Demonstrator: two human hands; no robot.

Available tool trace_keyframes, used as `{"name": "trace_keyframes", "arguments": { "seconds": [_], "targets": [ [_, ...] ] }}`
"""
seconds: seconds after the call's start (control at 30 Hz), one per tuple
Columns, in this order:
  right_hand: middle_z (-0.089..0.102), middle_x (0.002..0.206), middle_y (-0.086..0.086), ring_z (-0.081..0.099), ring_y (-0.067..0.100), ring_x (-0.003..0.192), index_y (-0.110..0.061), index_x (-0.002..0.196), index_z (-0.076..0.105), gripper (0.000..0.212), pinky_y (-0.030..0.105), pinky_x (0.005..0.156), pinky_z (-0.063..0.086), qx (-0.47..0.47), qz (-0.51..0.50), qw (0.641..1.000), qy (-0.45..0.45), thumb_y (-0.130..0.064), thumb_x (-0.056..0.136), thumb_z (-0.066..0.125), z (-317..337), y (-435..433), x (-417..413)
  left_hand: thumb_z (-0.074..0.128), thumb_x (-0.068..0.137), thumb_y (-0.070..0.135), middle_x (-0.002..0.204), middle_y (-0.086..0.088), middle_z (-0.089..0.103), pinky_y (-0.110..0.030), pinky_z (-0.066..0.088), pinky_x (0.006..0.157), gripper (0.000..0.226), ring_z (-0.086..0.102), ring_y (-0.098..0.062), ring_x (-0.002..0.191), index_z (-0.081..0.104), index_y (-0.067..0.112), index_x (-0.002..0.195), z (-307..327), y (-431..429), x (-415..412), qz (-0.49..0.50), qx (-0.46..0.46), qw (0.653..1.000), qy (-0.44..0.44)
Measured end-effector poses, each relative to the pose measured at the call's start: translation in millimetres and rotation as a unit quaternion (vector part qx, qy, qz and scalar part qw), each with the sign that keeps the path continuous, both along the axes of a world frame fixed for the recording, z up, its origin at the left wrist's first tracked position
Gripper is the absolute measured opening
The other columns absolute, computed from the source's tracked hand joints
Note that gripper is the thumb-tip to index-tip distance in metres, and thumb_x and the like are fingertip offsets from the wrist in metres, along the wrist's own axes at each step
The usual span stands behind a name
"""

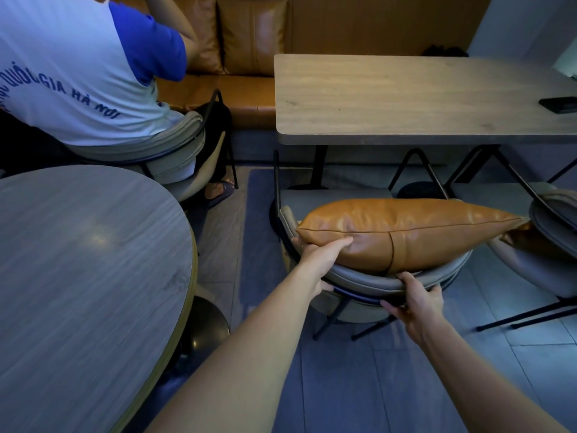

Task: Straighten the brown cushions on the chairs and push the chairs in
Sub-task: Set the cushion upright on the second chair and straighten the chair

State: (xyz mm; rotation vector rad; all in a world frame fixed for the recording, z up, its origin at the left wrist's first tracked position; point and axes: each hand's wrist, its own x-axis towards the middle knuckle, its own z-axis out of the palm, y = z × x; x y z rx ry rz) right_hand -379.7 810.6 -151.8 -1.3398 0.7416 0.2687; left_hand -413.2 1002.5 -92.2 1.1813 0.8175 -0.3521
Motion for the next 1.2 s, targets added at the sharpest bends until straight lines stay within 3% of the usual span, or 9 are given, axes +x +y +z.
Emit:
{"name": "trace_keyframes", "arguments": {
  "seconds": [0.2,0.37,0.53,0.87,1.07,1.2],
  "targets": [
    [0.053,0.144,0.013,0.061,0.038,0.123,-0.021,0.149,0.043,0.066,0.046,0.056,0.066,0.003,0.031,1.0,-0.003,-0.018,0.093,0.078,0,-8,2,0.084,0.066,0.056,0.162,0.0,0.019,-0.063,0.047,0.096,0.129,0.033,-0.032,0.14,-0.001,0.021,0.158,2,-3,2,0.008,0.008,1.0,-0.013],
    [0.058,0.138,0.013,0.069,0.042,0.114,-0.02,0.15,0.039,0.066,0.048,0.071,0.064,-0.027,0.068,0.997,0.01,-0.029,0.096,0.076,0,-9,-3,0.081,0.074,0.054,0.162,-0.005,0.019,-0.062,0.044,0.101,0.123,0.029,-0.039,0.141,-0.003,0.022,0.158,1,0,-1,-0.012,0.01,1.0,0.002],
    [0.058,0.134,0.016,0.072,0.045,0.101,-0.018,0.146,0.04,0.065,0.059,0.091,0.061,-0.061,0.099,0.993,0.009,-0.036,0.095,0.075,-2,-9,-10,0.084,0.069,0.054,0.16,-0.007,0.024,-0.063,0.044,0.098,0.125,0.034,-0.041,0.138,0.0,0.028,0.158,2,3,-7,-0.022,0.022,1.0,0.002],
    [0.053,0.136,0.014,0.069,0.04,0.108,-0.016,0.156,0.032,0.081,0.05,0.089,0.061,-0.062,0.11,0.992,0.007,-0.038,0.094,0.077,4,-3,-19,0.084,0.072,0.043,0.16,-0.002,0.025,-0.066,0.044,0.096,0.121,0.034,-0.039,0.138,-0.005,0.044,0.155,-4,9,-22,-0.015,0.044,0.999,-0.006],
    [0.053,0.135,0.013,0.068,0.039,0.106,-0.013,0.158,0.03,0.082,0.051,0.091,0.061,-0.059,0.104,0.993,-0.002,-0.038,0.094,0.076,8,1,-21,0.081,0.078,0.04,0.158,-0.005,0.028,-0.064,0.046,0.096,0.108,0.035,-0.039,0.137,0.006,0.04,0.155,-8,10,-22,-0.018,0.044,0.999,-0.003],
    [0.05,0.14,0.011,0.065,0.027,0.097,-0.012,0.158,0.03,0.081,0.049,0.095,0.06,-0.039,0.084,0.996,-0.003,-0.033,0.095,0.077,10,3,-21,0.078,0.08,0.03,0.157,-0.006,0.029,-0.061,0.048,0.094,0.106,0.037,-0.039,0.135,0.004,0.034,0.157,-11,10,-19,-0.023,0.059,0.998,0.002]
  ]
}}
